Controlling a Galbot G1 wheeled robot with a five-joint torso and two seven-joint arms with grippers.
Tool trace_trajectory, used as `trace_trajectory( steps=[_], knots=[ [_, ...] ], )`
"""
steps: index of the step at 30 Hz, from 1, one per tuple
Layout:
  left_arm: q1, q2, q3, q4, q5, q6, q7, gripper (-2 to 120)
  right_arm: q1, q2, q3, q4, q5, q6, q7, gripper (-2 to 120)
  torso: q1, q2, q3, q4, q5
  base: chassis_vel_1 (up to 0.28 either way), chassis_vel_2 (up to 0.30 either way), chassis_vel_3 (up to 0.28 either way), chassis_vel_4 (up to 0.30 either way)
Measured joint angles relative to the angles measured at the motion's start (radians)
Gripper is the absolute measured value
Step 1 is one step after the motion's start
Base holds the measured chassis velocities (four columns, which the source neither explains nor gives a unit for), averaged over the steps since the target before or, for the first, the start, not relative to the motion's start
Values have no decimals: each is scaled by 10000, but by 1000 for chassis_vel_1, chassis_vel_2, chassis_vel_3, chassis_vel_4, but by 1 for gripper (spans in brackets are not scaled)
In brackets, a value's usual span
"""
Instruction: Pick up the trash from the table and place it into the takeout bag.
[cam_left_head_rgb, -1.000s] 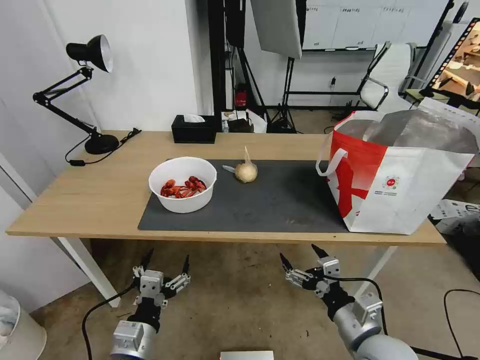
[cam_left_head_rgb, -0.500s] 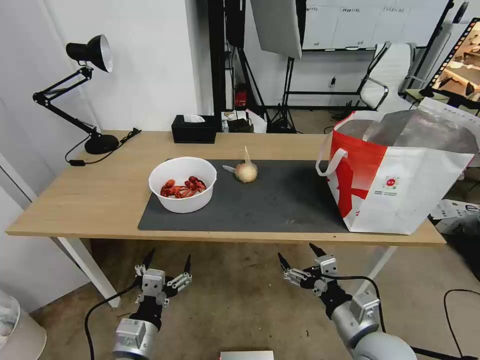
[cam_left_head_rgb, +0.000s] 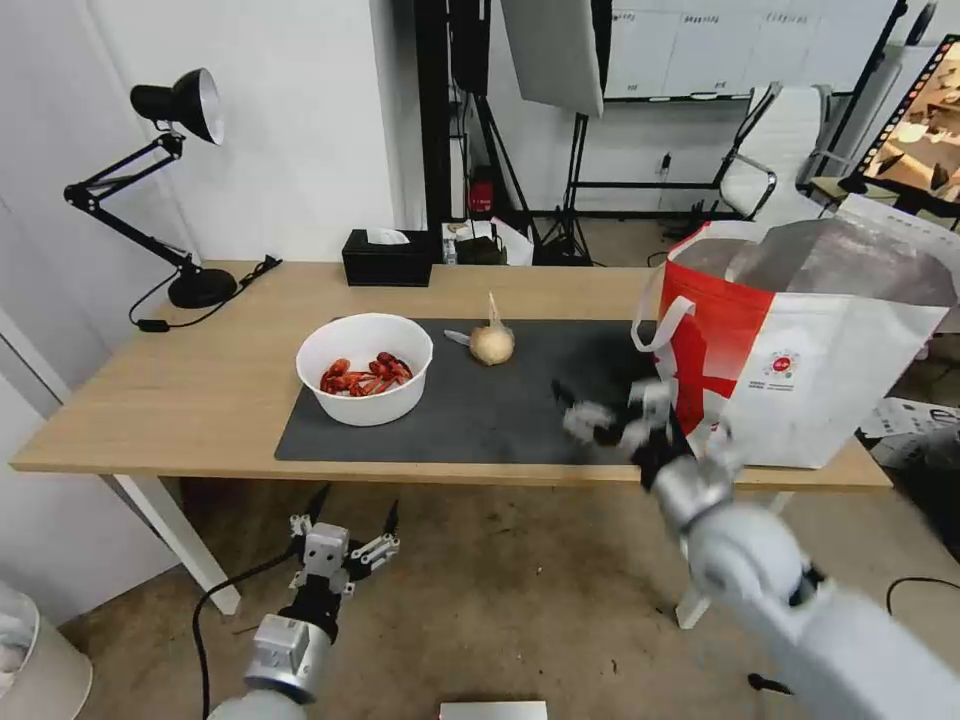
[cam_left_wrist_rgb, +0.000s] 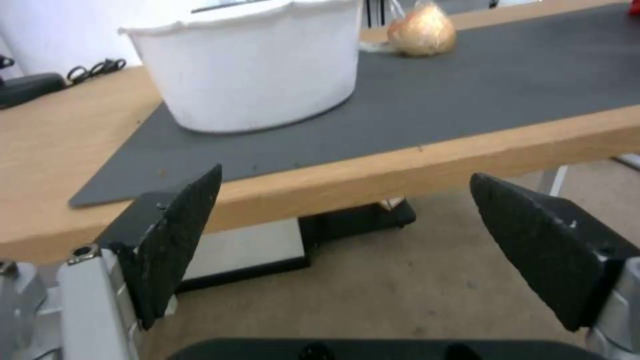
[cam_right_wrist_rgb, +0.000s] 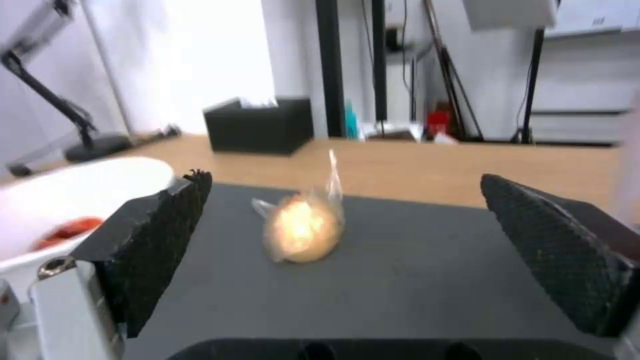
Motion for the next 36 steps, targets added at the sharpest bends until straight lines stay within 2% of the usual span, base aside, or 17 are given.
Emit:
trace_trajectory(
  steps=[3, 4, 7, 8, 14, 15, 19, 28, 36],
  knots=[
    [2, -45, -40, -18, -6, -1, -1, 100, 1625, 430, -1180, -1408, 288, -429, 48, 100, 0, 0, 0, -1, 0, 0, 0, 0, 0],
    [2, -45, -40, -18, -6, -1, -1, 100, 1625, 430, -1180, -1408, 288, -429, 48, 100, 0, 0, 0, -1, 0, 0, 0, 0, 0],
    [-6, -103, -47, -19, -9, 0, -3, 100, 2925, 1067, -2152, -2849, 373, -516, -13, 100, 1, -1, 0, -3, -1, 0, 0, 0, 0],
    [-6, -103, -47, -19, -9, 0, -3, 100, 2925, 1067, -2152, -2849, 373, -516, -13, 100, 1, -1, 0, -3, -1, 0, 0, 0, 0],
    [47, -139, -126, -16, -8, -4, -3, 100, 4594, 2480, -3384, -5255, 363, -701, -206, 100, 0, -1, -1, -1, -2, 0, 0, 0, 0],
    [47, -139, -126, -16, -8, -4, -3, 100, 4594, 2480, -3384, -5255, 363, -701, -206, 100, 0, -1, -1, -1, -2, 0, 0, 0, 0],
    [97, -136, -240, -27, -26, -32, -10, 100, 5522, 3546, -3837, -7262, -533, -1196, -160, 100, -1, -1, -1, -1, -1, 0, 0, 0, 0],
    [69, -150, -284, 27, -73, -66, -25, 100, 5965, 4608, -3891, -8700, -973, -1639, -377, 100, -1, -1, -2, -1, 0, 0, 0, 0, 0],
    [-53, -123, -273, 126, -175, -70, -30, 100, 5873, 4716, -3823, -8853, -1112, -2048, -410, 100, -2, 0, -2, -2, 1, 0, 0, 0, 0]
  ],
)
